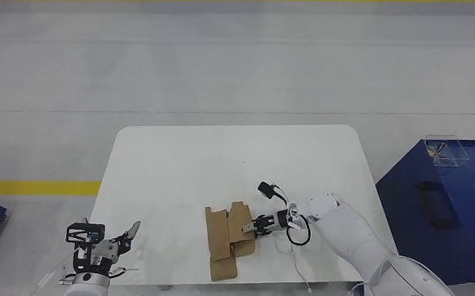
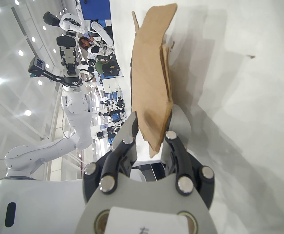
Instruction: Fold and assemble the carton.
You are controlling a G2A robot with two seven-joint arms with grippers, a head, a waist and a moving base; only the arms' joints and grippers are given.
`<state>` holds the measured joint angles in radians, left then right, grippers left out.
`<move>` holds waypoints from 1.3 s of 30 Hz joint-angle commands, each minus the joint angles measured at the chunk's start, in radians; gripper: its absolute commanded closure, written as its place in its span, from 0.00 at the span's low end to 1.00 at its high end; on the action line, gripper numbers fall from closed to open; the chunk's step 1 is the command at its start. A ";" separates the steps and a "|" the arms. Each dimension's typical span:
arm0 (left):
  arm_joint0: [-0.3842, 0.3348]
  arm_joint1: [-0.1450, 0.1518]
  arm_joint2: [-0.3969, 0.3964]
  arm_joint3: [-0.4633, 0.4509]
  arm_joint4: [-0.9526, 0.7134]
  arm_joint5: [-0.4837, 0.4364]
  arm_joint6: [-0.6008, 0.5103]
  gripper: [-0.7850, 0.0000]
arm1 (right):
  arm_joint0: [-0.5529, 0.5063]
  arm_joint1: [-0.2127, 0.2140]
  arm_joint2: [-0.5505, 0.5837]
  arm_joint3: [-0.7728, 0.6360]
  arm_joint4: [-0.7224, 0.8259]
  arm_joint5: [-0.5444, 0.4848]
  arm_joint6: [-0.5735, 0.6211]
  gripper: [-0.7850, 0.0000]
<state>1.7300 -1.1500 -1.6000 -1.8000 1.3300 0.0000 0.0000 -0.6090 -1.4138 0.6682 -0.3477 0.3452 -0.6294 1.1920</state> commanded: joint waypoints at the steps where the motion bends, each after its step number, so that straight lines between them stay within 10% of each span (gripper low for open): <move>1: 0.000 0.000 0.000 0.000 0.000 0.000 0.000 0.00 | -0.006 -0.002 0.000 -0.005 0.004 -0.025 -0.026 1.00; 12: 0.000 0.000 0.000 0.000 0.000 0.000 0.000 0.00 | -0.013 0.140 0.105 -0.403 0.178 -0.029 -0.030 1.00; 23: 0.000 0.000 0.000 0.000 0.000 0.000 0.000 0.00 | -0.296 0.401 0.625 -1.223 0.310 0.129 0.128 1.00; 39: 0.000 0.000 0.000 0.000 0.000 0.000 0.000 0.00 | -0.343 0.433 0.711 -1.341 0.365 0.198 0.198 1.00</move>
<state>1.7300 -1.1500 -1.6000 -1.8000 1.3300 0.0000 0.0000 -0.9516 -0.9808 1.3793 -1.6884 0.7097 -0.4311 1.3895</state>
